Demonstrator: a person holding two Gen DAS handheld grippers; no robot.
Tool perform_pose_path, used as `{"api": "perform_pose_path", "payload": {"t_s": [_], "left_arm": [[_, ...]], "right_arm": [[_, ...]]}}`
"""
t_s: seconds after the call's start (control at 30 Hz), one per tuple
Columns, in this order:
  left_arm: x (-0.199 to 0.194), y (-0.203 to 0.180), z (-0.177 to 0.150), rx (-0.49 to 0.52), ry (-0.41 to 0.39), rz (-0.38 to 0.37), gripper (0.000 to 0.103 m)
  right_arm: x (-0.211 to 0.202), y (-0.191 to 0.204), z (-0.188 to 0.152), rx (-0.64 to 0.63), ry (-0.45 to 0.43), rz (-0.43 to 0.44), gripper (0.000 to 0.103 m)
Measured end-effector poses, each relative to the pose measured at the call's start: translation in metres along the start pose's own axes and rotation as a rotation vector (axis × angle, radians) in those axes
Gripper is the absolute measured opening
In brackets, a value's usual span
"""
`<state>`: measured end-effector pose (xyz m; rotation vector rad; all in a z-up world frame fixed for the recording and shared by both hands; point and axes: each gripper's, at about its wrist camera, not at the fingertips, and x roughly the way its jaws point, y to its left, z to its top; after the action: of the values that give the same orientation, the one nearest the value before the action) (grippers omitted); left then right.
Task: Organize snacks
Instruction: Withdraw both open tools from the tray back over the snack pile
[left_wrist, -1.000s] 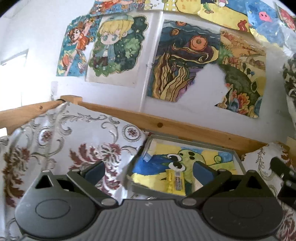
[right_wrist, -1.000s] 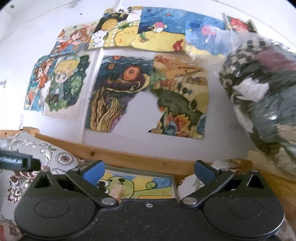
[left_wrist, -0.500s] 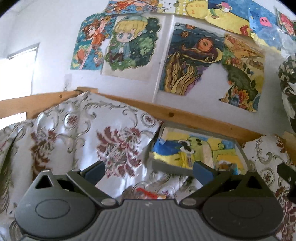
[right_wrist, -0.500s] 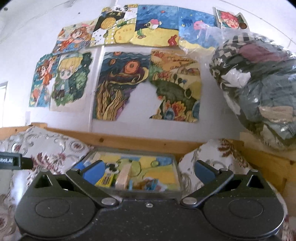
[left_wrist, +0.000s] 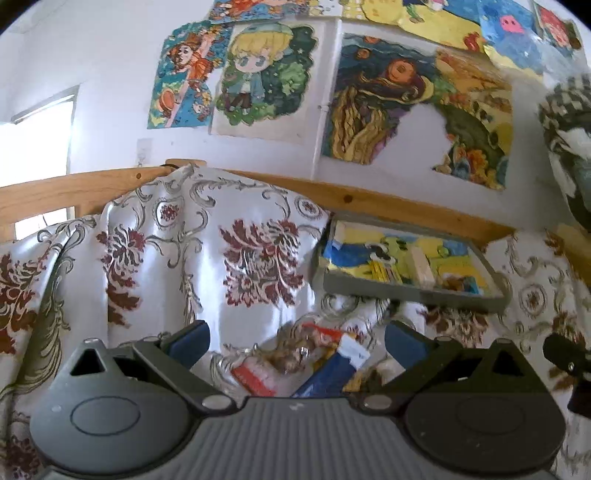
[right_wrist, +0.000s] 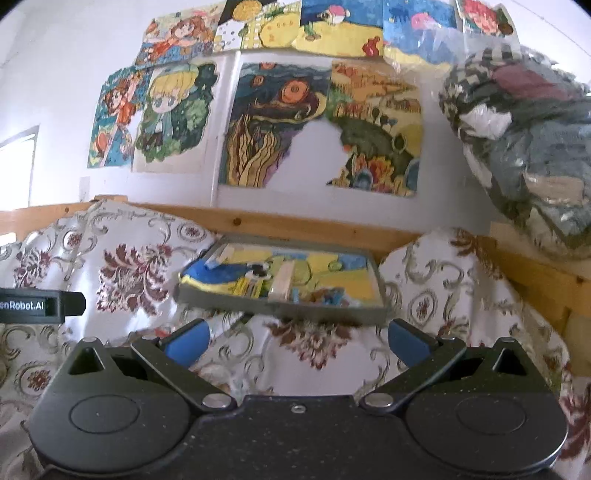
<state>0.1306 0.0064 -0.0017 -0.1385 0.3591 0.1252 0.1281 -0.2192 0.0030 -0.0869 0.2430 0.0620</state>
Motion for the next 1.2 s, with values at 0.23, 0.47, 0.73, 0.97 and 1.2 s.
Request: {"api": "perform_pose_path", "payload": {"t_s": [0.23, 0.47, 0.73, 0.97, 1.2], "left_arm": [[-0.005, 0.003, -0.017, 0.031, 0.035, 0.011, 0.103], [-0.009, 0.007, -0.035, 0.064, 0.088, 0.039, 0.103], [-0.013, 0.006, -0.046, 0.107, 0.139, 0.050, 0.103], [-0.010, 0.011, -0.047, 0.084, 0.172, 0.061, 0.103], [-0.006, 0.012, -0.046, 0.085, 0.186, 0.069, 0.103]], "right_arm": [[-0.001, 0.005, -0.014, 0.013, 0.101, 0.040, 0.102], [0.005, 0.014, -0.027, 0.004, 0.224, 0.102, 0.102], [0.012, 0.016, -0.037, 0.025, 0.304, 0.123, 0.102], [0.016, 0.022, -0.042, 0.005, 0.341, 0.143, 0.102], [0.019, 0.025, -0.042, -0.004, 0.353, 0.146, 0.102]]}}
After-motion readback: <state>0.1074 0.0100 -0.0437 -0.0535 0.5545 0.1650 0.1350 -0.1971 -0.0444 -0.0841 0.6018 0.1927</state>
